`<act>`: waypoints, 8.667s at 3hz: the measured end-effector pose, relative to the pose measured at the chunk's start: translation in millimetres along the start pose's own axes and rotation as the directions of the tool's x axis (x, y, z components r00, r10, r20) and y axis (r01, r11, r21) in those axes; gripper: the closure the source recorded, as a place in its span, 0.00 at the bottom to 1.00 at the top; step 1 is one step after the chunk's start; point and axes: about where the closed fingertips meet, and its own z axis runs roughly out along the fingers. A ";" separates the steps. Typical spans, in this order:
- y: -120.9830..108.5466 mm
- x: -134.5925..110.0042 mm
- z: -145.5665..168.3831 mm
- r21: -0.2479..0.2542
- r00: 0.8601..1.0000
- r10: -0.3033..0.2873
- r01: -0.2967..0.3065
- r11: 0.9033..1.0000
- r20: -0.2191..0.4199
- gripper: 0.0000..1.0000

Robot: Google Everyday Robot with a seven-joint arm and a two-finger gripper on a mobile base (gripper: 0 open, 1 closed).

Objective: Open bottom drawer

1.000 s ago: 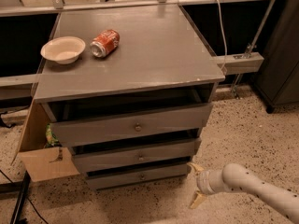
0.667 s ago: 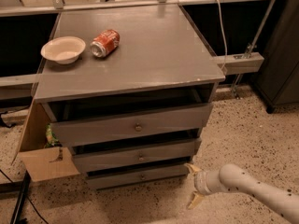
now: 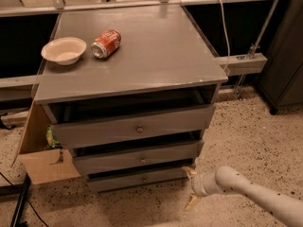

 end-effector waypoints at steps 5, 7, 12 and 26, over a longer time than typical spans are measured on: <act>-13.1 23.4 55.1 0.051 0.998 -0.061 0.061 0.997 -0.015 0.00; -28.0 35.9 70.1 0.058 0.997 -0.073 0.075 0.996 -0.040 0.00; -74.0 47.7 144.7 0.034 0.990 -0.143 0.144 0.989 -0.008 0.00; 38.0 84.5 81.9 -0.255 0.978 0.046 -0.099 0.962 -0.204 0.00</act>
Offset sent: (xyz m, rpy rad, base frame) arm 0.0223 0.0162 -0.0474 0.0123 -0.0333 0.0284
